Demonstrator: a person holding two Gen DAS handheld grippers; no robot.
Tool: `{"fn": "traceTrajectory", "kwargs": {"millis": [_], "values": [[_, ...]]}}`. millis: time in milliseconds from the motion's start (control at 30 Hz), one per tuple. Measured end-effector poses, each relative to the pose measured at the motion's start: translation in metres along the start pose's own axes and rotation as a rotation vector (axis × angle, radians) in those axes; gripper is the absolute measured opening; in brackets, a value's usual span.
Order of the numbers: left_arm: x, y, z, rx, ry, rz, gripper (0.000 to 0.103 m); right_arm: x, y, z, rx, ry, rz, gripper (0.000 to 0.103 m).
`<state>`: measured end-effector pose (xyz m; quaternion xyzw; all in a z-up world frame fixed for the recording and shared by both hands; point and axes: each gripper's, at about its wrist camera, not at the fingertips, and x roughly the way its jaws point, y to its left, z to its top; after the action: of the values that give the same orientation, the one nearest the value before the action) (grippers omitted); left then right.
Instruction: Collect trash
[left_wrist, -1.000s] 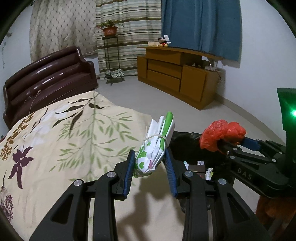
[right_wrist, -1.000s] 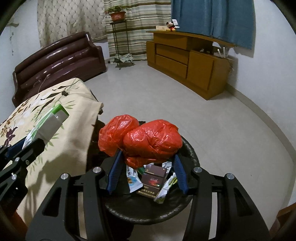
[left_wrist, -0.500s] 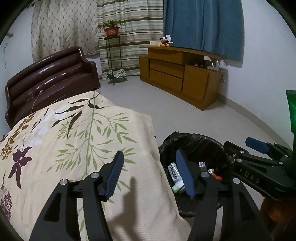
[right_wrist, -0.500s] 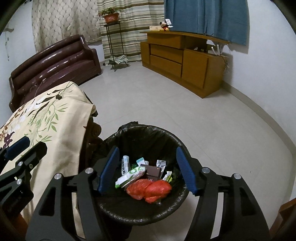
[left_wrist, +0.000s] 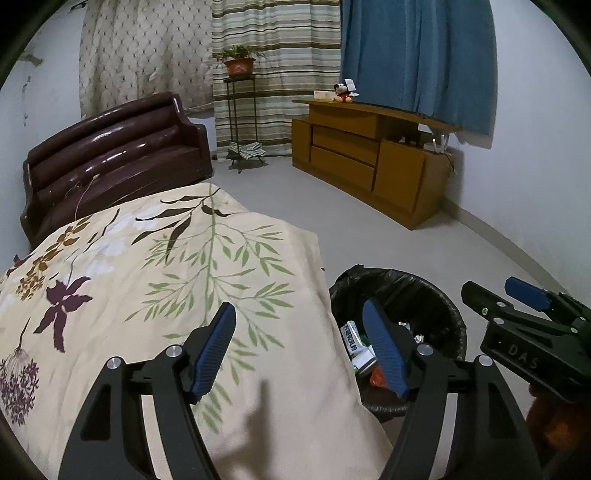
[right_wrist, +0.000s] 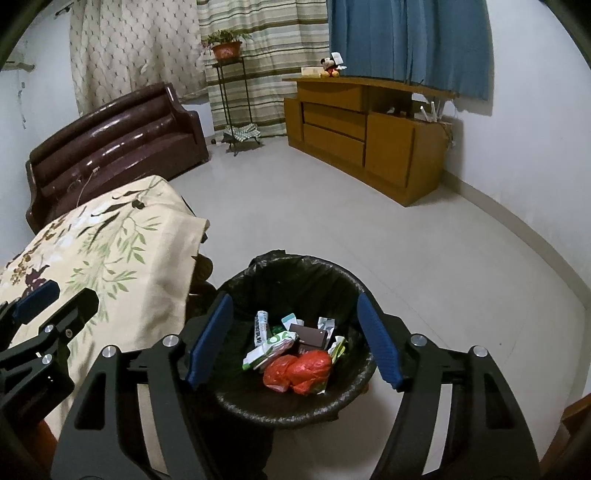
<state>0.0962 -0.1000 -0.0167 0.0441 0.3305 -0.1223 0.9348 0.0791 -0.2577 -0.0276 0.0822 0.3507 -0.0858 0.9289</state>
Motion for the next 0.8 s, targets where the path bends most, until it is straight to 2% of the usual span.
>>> {"fn": "traceTrajectory", "kwargs": {"millis": [467,800], "values": [[-0.041,0.018,-0.011,-0.036,-0.034,0.05,0.073,-0.053,0.006,-0.006,-0.008,-0.077,0.013,0.07],[-0.056,0.021,-0.014,-0.044,-0.058,0.053,0.073,-0.067,0.01,-0.008,-0.023,-0.097,0.015,0.07]]}}
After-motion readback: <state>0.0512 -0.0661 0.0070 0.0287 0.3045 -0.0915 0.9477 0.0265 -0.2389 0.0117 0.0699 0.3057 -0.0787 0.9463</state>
